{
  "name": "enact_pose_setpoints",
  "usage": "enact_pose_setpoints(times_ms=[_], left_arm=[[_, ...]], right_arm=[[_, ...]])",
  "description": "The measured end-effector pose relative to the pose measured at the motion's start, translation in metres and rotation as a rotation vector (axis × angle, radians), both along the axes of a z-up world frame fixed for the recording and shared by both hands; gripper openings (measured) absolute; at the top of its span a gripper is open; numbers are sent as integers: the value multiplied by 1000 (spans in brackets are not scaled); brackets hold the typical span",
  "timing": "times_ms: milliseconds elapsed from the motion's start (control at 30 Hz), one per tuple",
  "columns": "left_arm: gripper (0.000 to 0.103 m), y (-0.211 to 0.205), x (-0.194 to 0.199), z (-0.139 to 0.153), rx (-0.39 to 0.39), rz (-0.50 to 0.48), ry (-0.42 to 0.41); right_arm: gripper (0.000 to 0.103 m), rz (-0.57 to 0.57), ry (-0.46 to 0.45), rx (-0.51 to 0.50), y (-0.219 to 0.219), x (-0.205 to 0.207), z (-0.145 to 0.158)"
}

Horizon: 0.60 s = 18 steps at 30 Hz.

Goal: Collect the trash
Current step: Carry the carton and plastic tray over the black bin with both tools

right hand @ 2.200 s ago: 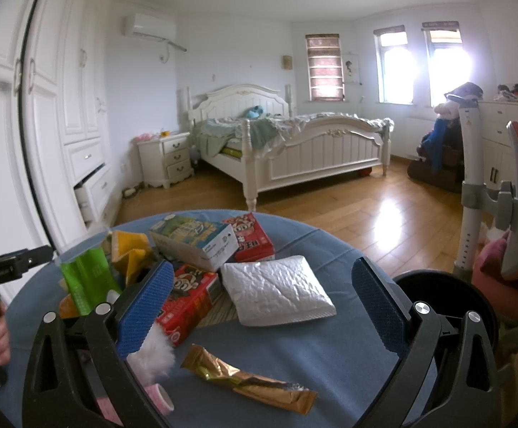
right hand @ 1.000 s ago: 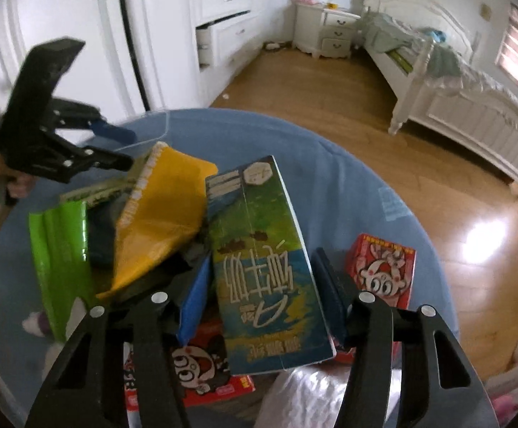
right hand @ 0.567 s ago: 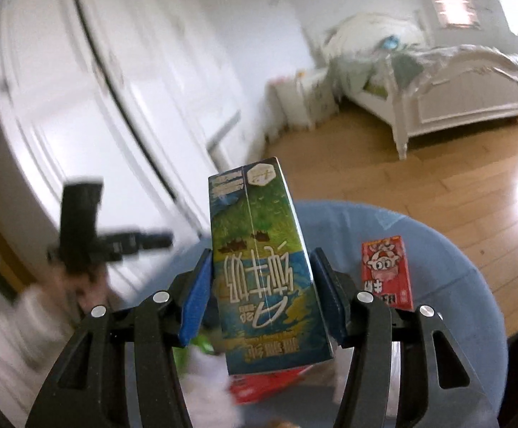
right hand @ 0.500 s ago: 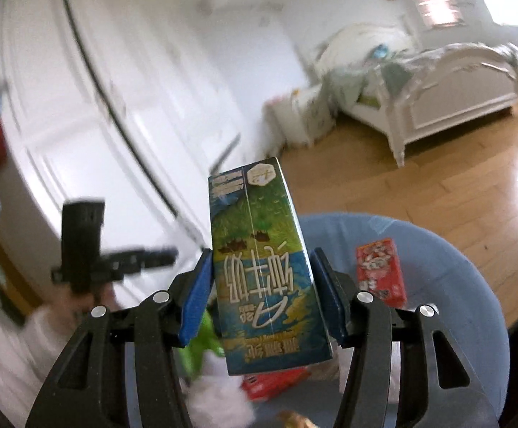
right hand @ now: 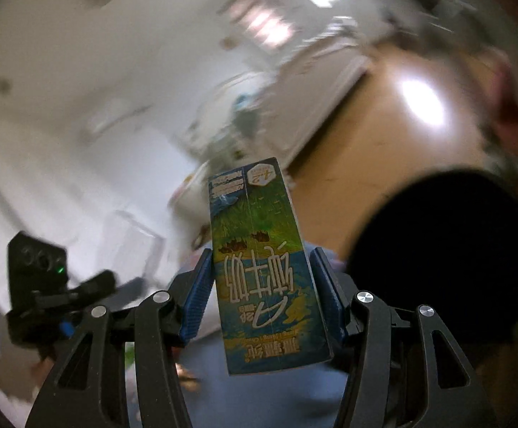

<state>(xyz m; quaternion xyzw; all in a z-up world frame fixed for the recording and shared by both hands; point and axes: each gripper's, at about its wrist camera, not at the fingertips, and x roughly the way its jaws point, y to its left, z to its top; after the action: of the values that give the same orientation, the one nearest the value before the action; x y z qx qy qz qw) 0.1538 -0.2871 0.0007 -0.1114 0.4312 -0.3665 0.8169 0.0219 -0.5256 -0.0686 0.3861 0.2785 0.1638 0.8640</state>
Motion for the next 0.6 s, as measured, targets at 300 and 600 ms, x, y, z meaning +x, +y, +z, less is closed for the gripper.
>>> enact_pose_setpoints(times_ms=[300,600], left_arm=[[43,-78,31,-62,83,-30,151],[49,-80,44,-78,149,-16,120]], right_arm=[[55,-90,132,61,-47,-8,-93],[56,-85,177,48,-30,20,-90]])
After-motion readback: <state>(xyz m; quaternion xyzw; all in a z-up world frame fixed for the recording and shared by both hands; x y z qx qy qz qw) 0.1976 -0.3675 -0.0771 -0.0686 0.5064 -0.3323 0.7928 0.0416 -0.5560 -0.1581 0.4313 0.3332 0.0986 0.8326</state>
